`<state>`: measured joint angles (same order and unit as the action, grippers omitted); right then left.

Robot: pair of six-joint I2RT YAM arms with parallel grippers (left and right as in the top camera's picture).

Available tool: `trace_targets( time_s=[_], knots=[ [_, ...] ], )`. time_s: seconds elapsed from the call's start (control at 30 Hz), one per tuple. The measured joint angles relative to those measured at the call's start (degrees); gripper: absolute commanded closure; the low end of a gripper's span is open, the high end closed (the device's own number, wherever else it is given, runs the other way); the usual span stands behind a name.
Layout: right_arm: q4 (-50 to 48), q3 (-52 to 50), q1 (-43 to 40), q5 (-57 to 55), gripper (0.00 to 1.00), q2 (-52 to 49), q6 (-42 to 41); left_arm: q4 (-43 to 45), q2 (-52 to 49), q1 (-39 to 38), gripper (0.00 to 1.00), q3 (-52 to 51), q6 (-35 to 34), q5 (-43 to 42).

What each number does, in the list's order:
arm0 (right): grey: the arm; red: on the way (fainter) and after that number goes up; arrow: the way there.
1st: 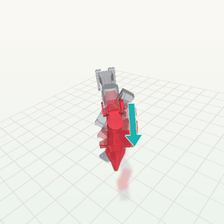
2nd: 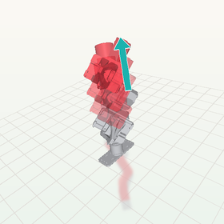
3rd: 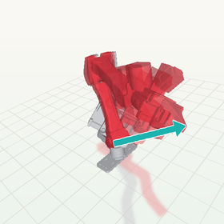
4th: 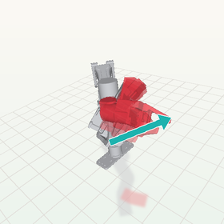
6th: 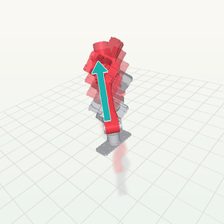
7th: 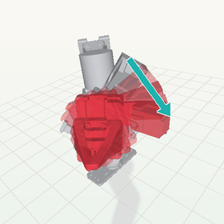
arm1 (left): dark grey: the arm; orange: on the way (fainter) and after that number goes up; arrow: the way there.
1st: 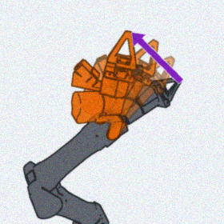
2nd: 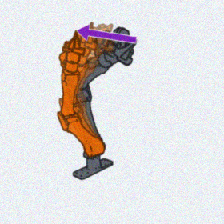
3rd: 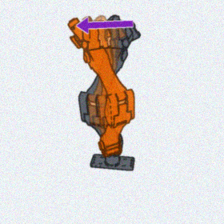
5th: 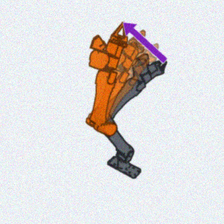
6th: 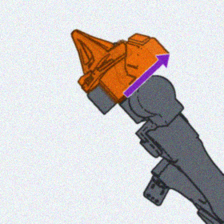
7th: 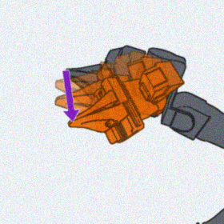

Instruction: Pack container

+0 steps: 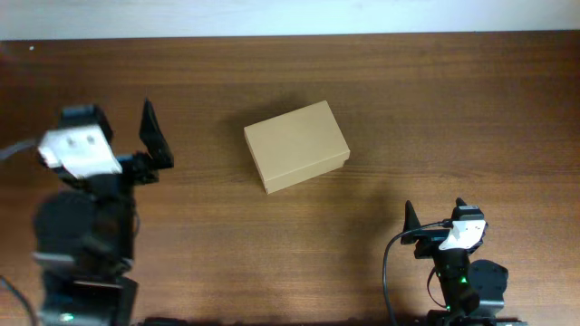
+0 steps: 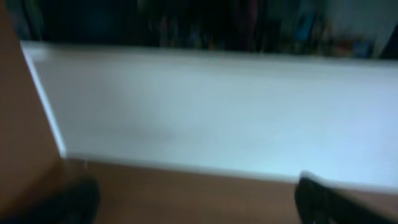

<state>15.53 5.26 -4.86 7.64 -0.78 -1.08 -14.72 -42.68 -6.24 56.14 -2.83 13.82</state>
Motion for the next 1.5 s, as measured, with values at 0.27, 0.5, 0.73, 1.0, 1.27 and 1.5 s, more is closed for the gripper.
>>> trace_targets(
  time_s=[0.27, 0.5, 0.73, 1.0, 1.27, 1.5],
  knots=[
    [-0.02, -0.02, 0.00, 0.00, 0.01, 0.00, 0.00, 12.13, 12.72, 2.38, 0.00, -28.13, 0.02, 0.00],
    [-0.02, -0.02, 0.00, 0.00, 0.01, 0.00, 0.00, 12.39, 26.34, 5.20, 0.00, -38.25, 0.02, 0.00],
    [-0.02, -0.02, 0.00, 0.00, 0.01, 0.00, 0.00, 12.48, 34.67, 6.58, 0.00, -44.76, 0.02, -0.26],
    [-0.02, -0.02, 0.00, 0.00, 0.01, 0.00, 0.00, 12.26, 39.74, 6.62, 0.00, -48.48, 0.02, -0.28],
    [-0.02, -0.02, 0.00, 0.00, 0.01, 0.00, 0.09, 10.08, 41.83, 7.65, 0.00, -53.51, 0.02, -0.28],
    [0.00, -0.02, 0.00, 0.00, 0.01, 0.00, 0.02, 10.19, 41.86, 8.22, 0.00, -54.82, 0.02, -0.28]
  ],
)
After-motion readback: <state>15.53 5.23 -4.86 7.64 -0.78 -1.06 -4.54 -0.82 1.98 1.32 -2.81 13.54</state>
